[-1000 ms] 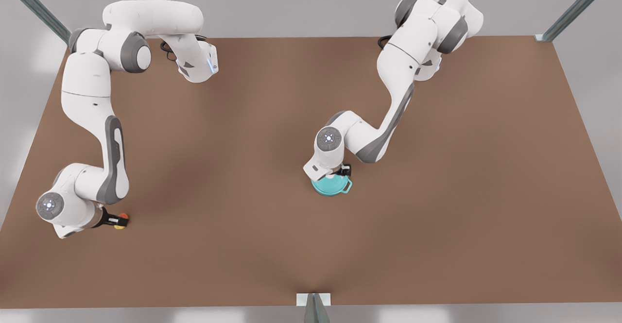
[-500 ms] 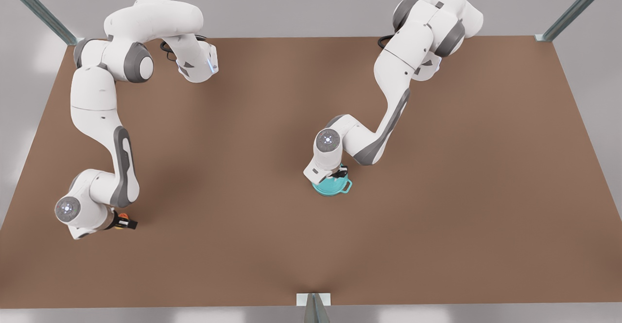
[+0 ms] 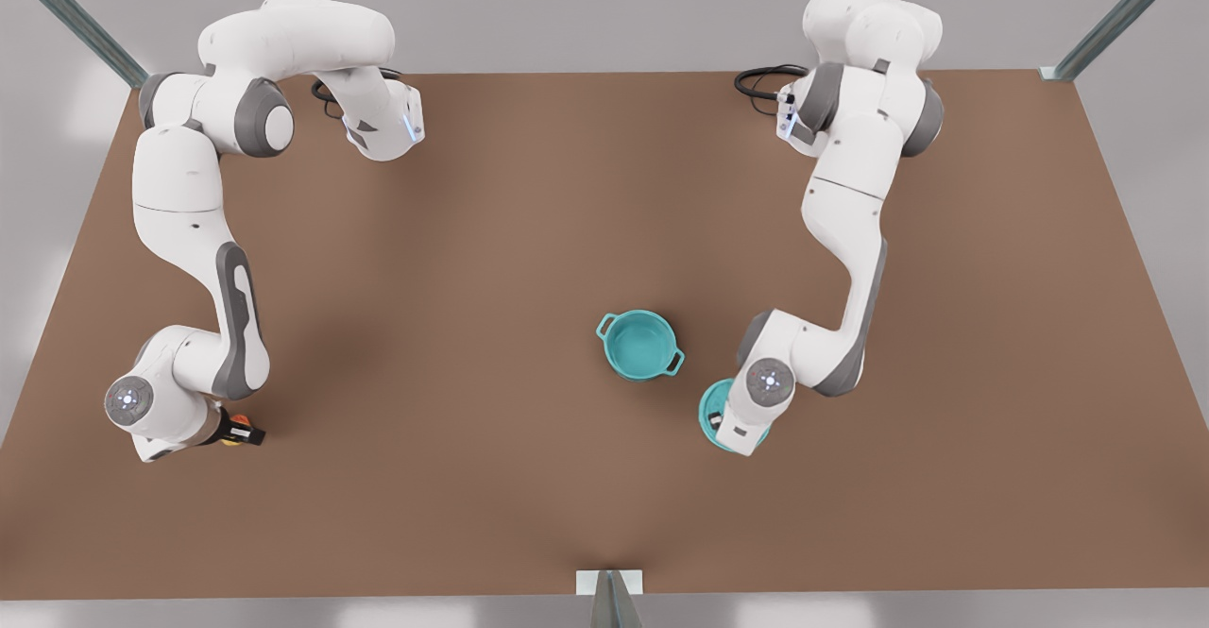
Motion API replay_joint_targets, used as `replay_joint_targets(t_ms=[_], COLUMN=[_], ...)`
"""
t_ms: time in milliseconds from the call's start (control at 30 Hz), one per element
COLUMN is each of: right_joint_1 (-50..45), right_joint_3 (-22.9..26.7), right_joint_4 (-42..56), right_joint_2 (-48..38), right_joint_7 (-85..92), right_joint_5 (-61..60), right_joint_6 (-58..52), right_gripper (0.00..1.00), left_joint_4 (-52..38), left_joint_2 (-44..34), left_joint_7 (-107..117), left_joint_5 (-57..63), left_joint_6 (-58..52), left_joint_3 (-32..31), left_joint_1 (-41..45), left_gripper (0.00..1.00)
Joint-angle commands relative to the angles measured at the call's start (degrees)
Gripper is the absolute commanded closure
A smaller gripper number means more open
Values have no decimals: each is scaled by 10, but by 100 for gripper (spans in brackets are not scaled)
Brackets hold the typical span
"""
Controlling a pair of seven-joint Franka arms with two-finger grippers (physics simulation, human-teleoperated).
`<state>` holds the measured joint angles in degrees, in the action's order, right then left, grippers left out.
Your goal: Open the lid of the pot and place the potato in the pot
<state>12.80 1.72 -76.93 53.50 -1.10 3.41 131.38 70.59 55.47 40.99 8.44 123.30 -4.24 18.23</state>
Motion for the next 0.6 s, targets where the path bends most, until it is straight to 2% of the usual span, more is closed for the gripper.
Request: replay_joint_targets(t_ms=[0, 33, 100, 133, 200, 267, 300, 333, 433, 567], right_joint_1=[0, 6, 6, 6, 6, 6, 6, 6, 6, 6], right_joint_3=[0, -1, -1, -1, -1, -1, -1, -1, -1, -1], right_joint_4=[0, 0, 0, 0, 0, 0, 0, 0, 0, 0], right_joint_2=[-2, -4, -4, -5, -5, -5, -5, -4, -4, -3], right_joint_7=[-7, -7, -6, -6, -7, -7, -7, -7, -7, -7], right_joint_5=[-1, 0, 0, 0, 0, 0, 0, 0, 1, 1], right_joint_6=[1, -1, -1, -1, -1, -1, -1, -1, 0, 2], right_gripper=[17, 20, 23, 24, 26, 25, 25, 25, 25, 26], left_joint_4=[-1, -4, -4, -4, -14, -6, 188, 258, 193, 189], left_joint_2=[3, 1, -16, -51, -181, -309, -455, -510, -487, -488], left_joint_7=[-144, -149, -214, -260, -284, -400, -413, -400, -371, -374], left_joint_5=[-2, -3, -3, -4, -19, -26, -43, -79, -90, -101], left_joint_6=[13, 12, -11, -84, -274, -408, -303, -249, -272, -269], left_joint_3=[-1, 0, -1, -3, -3, 13, 14, 26, 29, 27], left_joint_1=[-2, -3, -14, -34, -40, -54, -75, -84, -104, -106], left_gripper=[45, 0, 0, 0, 0, 0, 0, 0, 0, 0])
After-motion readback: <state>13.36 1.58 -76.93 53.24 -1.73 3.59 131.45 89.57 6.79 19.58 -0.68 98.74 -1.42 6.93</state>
